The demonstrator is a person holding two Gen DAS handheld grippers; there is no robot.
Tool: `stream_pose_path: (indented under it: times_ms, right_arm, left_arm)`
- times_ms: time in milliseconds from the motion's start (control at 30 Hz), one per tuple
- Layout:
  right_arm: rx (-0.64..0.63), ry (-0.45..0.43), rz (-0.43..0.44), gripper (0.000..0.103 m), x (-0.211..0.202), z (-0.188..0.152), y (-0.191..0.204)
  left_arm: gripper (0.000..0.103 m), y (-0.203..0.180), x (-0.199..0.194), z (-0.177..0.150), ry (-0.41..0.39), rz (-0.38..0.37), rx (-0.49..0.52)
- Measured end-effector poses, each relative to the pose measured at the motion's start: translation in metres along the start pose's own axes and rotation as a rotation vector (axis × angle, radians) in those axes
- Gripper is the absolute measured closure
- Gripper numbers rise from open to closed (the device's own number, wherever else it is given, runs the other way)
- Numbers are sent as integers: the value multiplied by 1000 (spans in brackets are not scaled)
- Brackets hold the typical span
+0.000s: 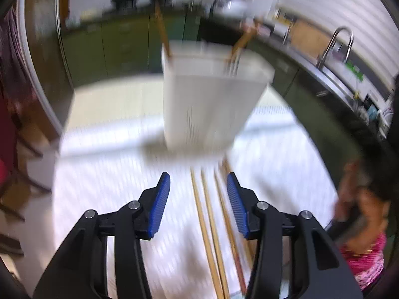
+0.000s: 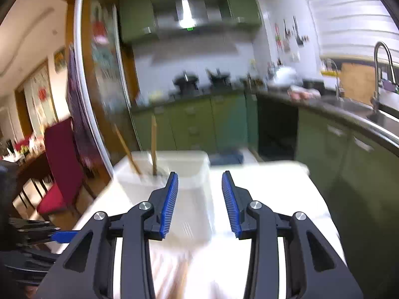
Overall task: Organize utensils
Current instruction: 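Lower the left tool onto a third chopstick and close it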
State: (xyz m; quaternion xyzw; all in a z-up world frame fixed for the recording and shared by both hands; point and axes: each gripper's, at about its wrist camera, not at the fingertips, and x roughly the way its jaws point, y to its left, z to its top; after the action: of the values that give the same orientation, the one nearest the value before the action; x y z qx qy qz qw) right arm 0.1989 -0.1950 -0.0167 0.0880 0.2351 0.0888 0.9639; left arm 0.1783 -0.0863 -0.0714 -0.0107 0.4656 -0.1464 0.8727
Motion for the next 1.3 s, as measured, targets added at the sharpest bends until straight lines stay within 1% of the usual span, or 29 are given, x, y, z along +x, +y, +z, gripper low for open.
stream_pose_path:
  times_ms: [33, 67, 100, 167, 233, 267, 300, 367, 433, 533, 633, 700, 733, 767, 867, 967, 1000, 1067, 1167, 1233, 1300]
  right_arm:
    - [-10, 36, -13, 67, -3, -7, -2]
    - [-21, 90, -21, 67, -5, -15, -5]
    - [-22, 125, -19, 67, -5, -23, -7]
    - [-27, 188, -18, 67, -8, -38, -11]
    - [-31, 220, -23, 67, -12, -52, -15]
    - [-26, 233, -20, 67, -13, -58, -19]
    - [-17, 247, -14, 67, -14, -62, -22]
    - [-9, 263, -16, 67, -16, -66, -27]
    - [-12, 270, -17, 67, -17, -66, -27]
    - [-20, 302, -14, 67, -17, -70, -27]
    - [-57, 356, -21, 67, -7, -70, -20]
    - [-90, 416, -13, 67, 4, -76, -12]
    - [-101, 444, -9, 68, 10, -79, -8]
    - [-107, 477, 1, 71, 16, -82, -4]
    - [-98, 562, 41, 72, 32, -91, 3]
    - [-98, 606, 69, 73, 41, -94, 13]
    - [-100, 620, 73, 75, 45, -95, 15]
    - [-117, 647, 62, 76, 53, -96, 22]
    - [-132, 694, 53, 83, 64, -100, 29]
    - [-146, 709, 37, 84, 69, -103, 31]
    - [-156, 722, 25, 87, 73, -104, 34]
  left_arm:
    - [57, 2, 14, -8, 59, 2, -14]
    - [56, 4, 26, -12, 111, -1, -28]
    - [56, 7, 37, -16, 150, 0, -44]
    - [57, 12, 54, -24, 197, 15, -76]
    - [59, 13, 67, -28, 220, 37, -75]
    - [63, 12, 73, -28, 230, 42, -81]
    - [66, 11, 77, -29, 241, 43, -83]
    - [67, 5, 79, -27, 224, 75, -59]
    - [70, 0, 83, -27, 239, 83, -56]
    - [76, -9, 84, -27, 241, 97, -33]
    - [83, -17, 86, -24, 252, 110, -18]
    - [95, -23, 87, -25, 265, 115, -13]
    - [95, -24, 88, -25, 268, 119, -13]
    - [95, -26, 91, -23, 271, 121, -14]
    - [95, -26, 93, -22, 280, 127, -20]
    - [95, -15, 91, -20, 288, 121, -37]
    - [95, -12, 91, -21, 289, 121, -43]
    - [95, -6, 89, -22, 288, 122, -47]
    - [95, 3, 86, -22, 286, 122, -52]
    - [95, 10, 85, -22, 285, 121, -50]
    - [95, 17, 82, -24, 285, 113, -51]
